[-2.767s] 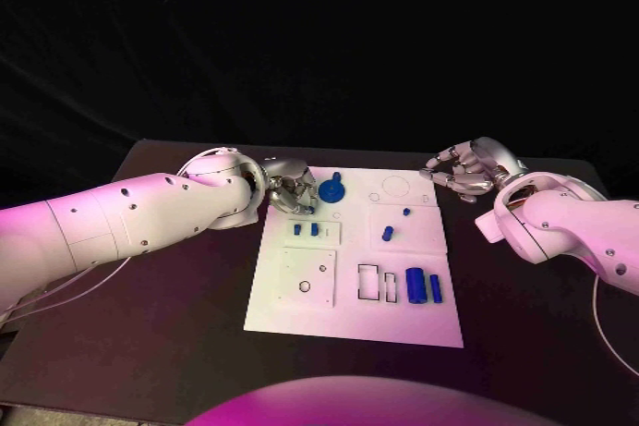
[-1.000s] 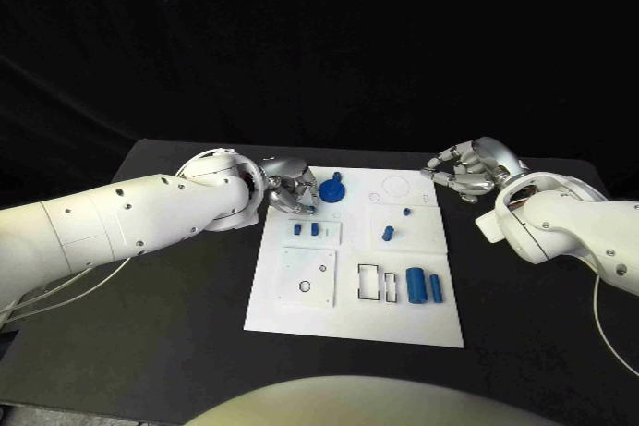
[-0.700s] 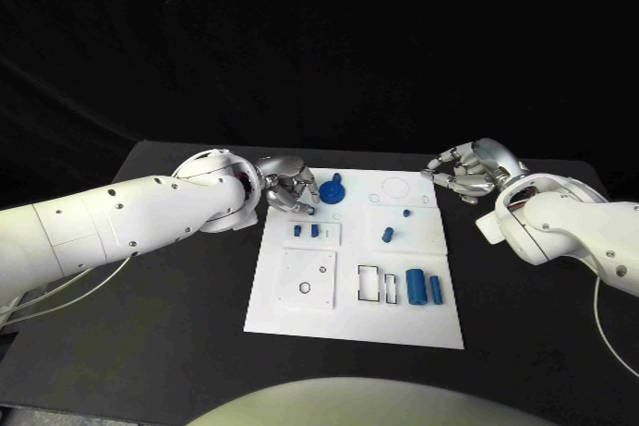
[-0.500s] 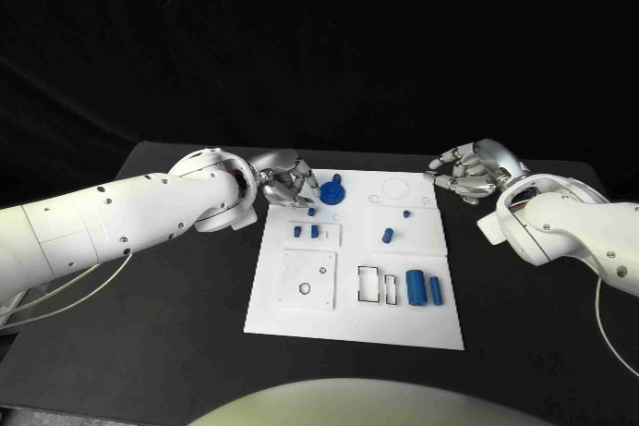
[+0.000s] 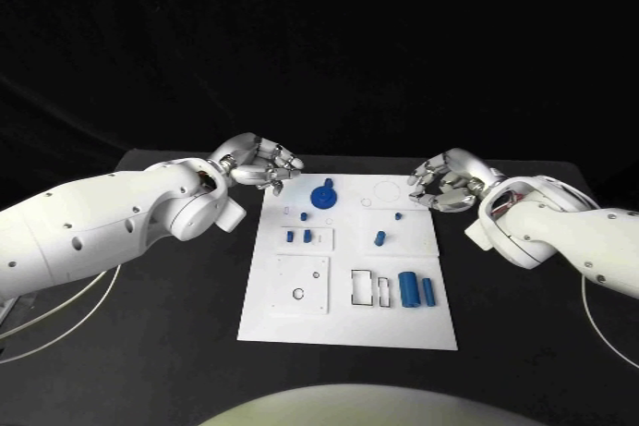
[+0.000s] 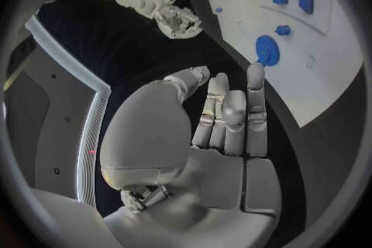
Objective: Assemble the parts on the task board
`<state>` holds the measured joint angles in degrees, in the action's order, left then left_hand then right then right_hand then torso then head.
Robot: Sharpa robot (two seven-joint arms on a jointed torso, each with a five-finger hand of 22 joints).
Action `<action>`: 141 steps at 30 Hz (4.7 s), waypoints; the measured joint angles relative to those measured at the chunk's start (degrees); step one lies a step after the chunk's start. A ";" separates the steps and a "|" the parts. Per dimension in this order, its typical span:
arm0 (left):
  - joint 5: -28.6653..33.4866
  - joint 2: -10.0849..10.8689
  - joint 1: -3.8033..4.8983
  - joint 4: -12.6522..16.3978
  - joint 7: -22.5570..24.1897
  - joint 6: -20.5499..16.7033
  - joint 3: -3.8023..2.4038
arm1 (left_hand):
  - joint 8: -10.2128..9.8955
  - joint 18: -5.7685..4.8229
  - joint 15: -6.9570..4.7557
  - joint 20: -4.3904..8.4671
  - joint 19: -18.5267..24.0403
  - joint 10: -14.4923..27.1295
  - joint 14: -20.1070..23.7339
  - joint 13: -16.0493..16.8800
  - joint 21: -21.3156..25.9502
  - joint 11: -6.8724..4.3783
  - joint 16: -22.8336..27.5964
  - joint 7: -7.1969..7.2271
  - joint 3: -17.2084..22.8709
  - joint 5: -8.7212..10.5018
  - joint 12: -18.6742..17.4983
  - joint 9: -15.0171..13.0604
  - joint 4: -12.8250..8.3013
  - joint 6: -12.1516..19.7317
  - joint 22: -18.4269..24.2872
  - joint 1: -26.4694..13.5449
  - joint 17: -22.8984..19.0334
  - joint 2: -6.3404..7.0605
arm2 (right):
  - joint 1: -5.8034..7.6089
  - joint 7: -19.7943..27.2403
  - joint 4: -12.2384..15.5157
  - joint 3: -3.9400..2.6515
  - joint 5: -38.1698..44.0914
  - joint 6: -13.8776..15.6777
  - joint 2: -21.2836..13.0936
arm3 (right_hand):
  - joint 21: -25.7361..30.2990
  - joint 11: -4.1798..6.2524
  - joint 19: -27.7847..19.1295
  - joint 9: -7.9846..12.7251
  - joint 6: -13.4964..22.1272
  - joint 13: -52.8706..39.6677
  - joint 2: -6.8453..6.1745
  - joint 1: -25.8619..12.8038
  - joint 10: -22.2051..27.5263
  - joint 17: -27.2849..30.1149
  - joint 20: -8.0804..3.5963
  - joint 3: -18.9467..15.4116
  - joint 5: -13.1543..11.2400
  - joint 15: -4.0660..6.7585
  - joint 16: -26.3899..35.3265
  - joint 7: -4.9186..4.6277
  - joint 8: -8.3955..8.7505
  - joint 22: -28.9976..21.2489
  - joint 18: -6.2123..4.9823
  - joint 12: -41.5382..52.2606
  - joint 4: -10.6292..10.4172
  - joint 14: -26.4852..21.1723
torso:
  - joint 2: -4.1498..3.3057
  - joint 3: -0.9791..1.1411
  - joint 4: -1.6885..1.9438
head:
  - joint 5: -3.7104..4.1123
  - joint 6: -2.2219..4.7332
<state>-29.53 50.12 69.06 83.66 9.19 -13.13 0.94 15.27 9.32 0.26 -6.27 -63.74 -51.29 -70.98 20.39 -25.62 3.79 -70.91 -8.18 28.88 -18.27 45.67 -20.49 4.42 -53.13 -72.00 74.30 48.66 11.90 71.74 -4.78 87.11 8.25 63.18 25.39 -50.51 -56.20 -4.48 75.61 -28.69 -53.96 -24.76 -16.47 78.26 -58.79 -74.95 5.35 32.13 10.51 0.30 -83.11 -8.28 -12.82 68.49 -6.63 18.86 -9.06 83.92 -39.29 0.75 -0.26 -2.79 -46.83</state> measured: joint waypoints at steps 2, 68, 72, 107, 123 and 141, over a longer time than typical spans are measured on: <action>4.05 0.48 0.00 0.63 1.41 -0.32 0.00 | 0.34 -0.01 0.27 -0.18 0.18 -0.46 1.99 -2.21 1.45 0.44 2.76 -0.20 -1.03 -0.05 -2.82 -0.18 0.65 0.20 1.05 -0.97 -4.12 0.56 | -0.22 -0.25 0.23 -0.01 3.45 -1.39 0.25 | -0.51 -0.03 0.31 0.23 -0.12 1.50 -0.10 -0.48 0.16 0.00 0.31 -0.08 -0.59 -0.02 0.00 0.12 0.04 0.36 0.01 -1.56 0.83 0.02 | 0.00 -0.08 0.03 | 1.21 0.16; 17.85 2.98 -0.02 5.79 9.53 -5.44 0.14 | 0.66 -0.03 0.38 -0.40 -1.08 -5.14 4.83 -8.48 6.59 0.62 9.91 -0.40 -4.46 3.49 -10.05 -0.25 2.85 1.63 5.45 -1.54 -12.63 0.54 | -2.70 -10.12 -4.10 -0.51 32.63 -10.81 8.09 | -8.70 -0.49 3.91 1.86 -4.78 10.22 2.28 -2.42 -6.66 0.03 0.80 5.05 -1.66 -0.81 -1.44 0.27 0.62 6.43 0.00 -9.68 5.97 0.00 | -0.04 -0.19 0.01 | 3.85 -0.27; 17.86 2.99 -0.02 5.82 9.49 -5.45 0.14 | 0.66 -0.04 0.38 -0.40 -1.08 -5.14 4.83 -8.53 6.59 0.62 9.91 -0.40 -4.46 3.49 -10.25 -0.25 2.85 1.63 5.45 -1.54 -12.68 0.53 | -2.79 -10.54 -4.23 -0.57 33.22 -10.96 8.45 | -8.93 -0.15 4.03 1.63 -5.24 10.03 2.10 -2.67 -7.40 0.03 0.68 5.11 -1.61 -0.68 -1.44 0.73 0.06 6.43 0.00 -10.07 6.03 0.14 | -0.05 -0.23 0.03 | 3.76 -0.35; 17.90 3.04 -0.03 5.72 9.07 -5.46 0.14 | 0.66 -0.04 0.58 -0.40 -1.49 -4.92 4.63 -8.84 7.04 0.84 9.91 -0.40 -4.46 2.50 -10.67 -0.26 2.85 1.62 5.75 -0.72 -13.00 -0.29 | -4.17 -13.49 -2.06 0.10 36.95 -5.38 7.55 | -12.01 -1.10 5.13 -1.22 -8.17 9.99 4.40 -0.24 -11.68 0.04 -0.86 8.53 -5.12 0.73 -2.11 1.81 -2.19 6.46 0.92 -13.16 9.16 0.11 | 0.03 -0.13 -0.02 | 4.00 -0.65; 17.91 3.04 -0.04 5.36 8.99 -5.44 0.15 | 0.66 -0.04 0.58 -0.60 -1.70 -4.92 4.63 -8.99 7.04 0.84 9.91 -0.40 -4.46 1.44 -10.67 -0.26 2.85 1.62 5.81 -0.42 -13.05 -0.58 | -4.23 -13.67 -0.82 0.07 36.76 -3.54 6.36 | -12.24 -1.30 5.13 -1.33 -8.37 9.98 4.48 -0.02 -11.88 0.04 -0.86 8.77 -5.18 0.73 -2.11 1.61 -2.19 6.45 0.92 -13.38 9.41 0.11 | -0.01 -0.19 0.01 | 4.14 -0.59; 17.96 2.99 -0.04 5.10 8.95 -5.42 0.15 | 0.66 -0.05 0.58 -0.59 -1.69 -4.72 4.63 -9.05 7.26 1.03 9.91 -0.61 -4.46 1.18 -10.89 -0.26 2.85 1.84 5.81 -0.42 -13.14 -0.58 | -2.60 -13.88 8.89 -0.86 34.05 -0.86 0.44 | -12.86 -1.29 5.13 -1.37 -8.55 10.13 4.04 0.42 -11.76 0.04 -0.85 14.78 -4.83 0.73 -2.10 1.80 -2.19 6.44 0.92 -13.61 15.39 0.11 | 0.03 -0.27 0.12 | 3.86 -0.28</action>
<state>-11.58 53.12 69.03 88.77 18.14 -18.55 1.09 15.93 9.27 0.84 -6.86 -65.43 -56.02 -66.34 11.34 -18.36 4.82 -61.01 -8.79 24.42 -17.10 34.77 -20.75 7.27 -51.28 -66.20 73.88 35.52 11.32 69.14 -18.66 96.00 7.40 97.23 24.53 -50.07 -69.06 -5.77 80.74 -30.07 -62.51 -14.63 -12.43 78.68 -70.55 -74.90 4.50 46.90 5.68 1.03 -85.21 -6.48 -15.01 74.92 -5.71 5.25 6.33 84.03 -39.26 0.47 -0.15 1.08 -47.11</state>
